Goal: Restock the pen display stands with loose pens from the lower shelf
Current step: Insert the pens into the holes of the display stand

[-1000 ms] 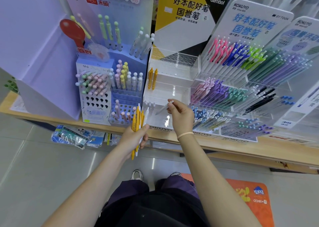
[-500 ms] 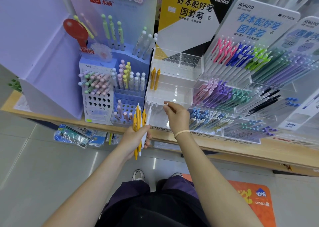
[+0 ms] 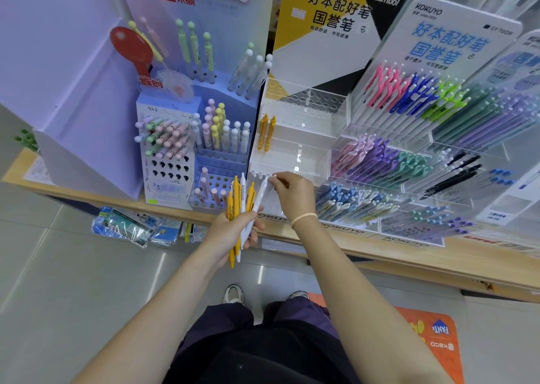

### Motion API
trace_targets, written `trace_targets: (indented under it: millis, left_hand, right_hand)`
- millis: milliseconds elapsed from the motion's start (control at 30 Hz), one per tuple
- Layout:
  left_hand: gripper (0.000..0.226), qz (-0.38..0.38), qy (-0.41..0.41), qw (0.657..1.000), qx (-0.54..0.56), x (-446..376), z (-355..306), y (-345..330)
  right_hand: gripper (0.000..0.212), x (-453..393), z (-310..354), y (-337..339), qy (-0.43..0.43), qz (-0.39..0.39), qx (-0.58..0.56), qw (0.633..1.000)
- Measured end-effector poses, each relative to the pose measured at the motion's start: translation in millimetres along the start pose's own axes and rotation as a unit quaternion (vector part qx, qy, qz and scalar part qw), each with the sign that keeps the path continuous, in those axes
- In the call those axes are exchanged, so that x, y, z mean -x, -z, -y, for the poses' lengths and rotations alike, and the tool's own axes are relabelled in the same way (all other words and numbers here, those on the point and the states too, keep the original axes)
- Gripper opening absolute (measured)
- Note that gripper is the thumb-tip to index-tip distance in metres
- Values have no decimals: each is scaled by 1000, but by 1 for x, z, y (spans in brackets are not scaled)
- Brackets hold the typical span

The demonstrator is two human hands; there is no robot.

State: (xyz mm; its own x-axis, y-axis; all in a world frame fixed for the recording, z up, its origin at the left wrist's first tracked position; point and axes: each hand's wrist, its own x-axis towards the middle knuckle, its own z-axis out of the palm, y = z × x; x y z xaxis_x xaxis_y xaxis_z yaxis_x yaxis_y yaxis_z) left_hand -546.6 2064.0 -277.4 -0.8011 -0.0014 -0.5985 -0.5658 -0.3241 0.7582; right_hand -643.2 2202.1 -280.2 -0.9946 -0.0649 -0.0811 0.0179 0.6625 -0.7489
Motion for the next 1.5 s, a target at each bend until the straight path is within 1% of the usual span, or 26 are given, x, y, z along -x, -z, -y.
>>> trace_targets:
  millis: [133, 200, 233, 300, 333, 433, 500, 633, 700, 767, 800, 900, 1067, 1267, 1367, 1500]
  left_hand:
    - [16, 9, -20, 1000, -13, 1, -1, 4]
    - [16, 12, -27, 1000, -6, 0, -1, 4]
    - [18, 11, -27, 1000, -2, 0, -1, 4]
    - [19, 11, -26, 1000, -1, -2, -1, 2]
    - [19, 12, -26, 1000, -3, -3, -2, 0]
    - [19, 18, -21, 999, -16, -6, -3, -9]
    - [24, 15, -2, 1000, -27, -7, -3, -16]
    - [28, -26, 39, 998, -32, -12, 0, -23]
    - [27, -47, 47, 997, -35, -15, 1, -25]
    - [24, -56, 43, 996, -46, -15, 1, -26]
    - [22, -55, 36, 997, -49, -15, 1, -26]
    - [16, -44, 20, 998, -41, -12, 1, -24]
    - [12, -34, 10, 999, -6, -8, 0, -17]
    - [11, -25, 2, 1000, 3, -7, -2, -16]
    - [12, -15, 1, 1000, 7, -5, -5, -17]
    - [21, 0, 1, 1000, 15, -5, -10, -17]
  right_hand:
    - [25, 8, -3, 2, -55, -11, -46, 997]
    - [23, 15, 0, 6, -76, -6, -97, 992]
    - [23, 20, 3, 9, -92, 15, -143, 985]
    - [25, 30, 9, 16, -128, 77, -250, 957]
    - [24, 33, 10, 19, -135, 98, -284, 944]
    - [17, 39, 8, 29, -126, 102, -317, 935]
    - [12, 38, 7, 37, -122, 74, -315, 938]
    - [14, 33, 6, 52, -118, -41, -309, 943]
    - [10, 28, 3, 53, -103, -79, -284, 950]
    - [9, 25, -1, 51, -66, -95, -234, 965]
    - [13, 23, -2, 48, -48, -99, -204, 973]
    - [17, 21, -5, 41, -16, -104, -141, 985]
    - [23, 18, -10, 30, -3, -99, -111, 989]
    - [20, 12, -18, 20, 4, -82, -81, 993]
    - [20, 13, -21, 14, -22, -74, -106, 991]
    - [19, 14, -26, 7, -66, -54, -153, 985]
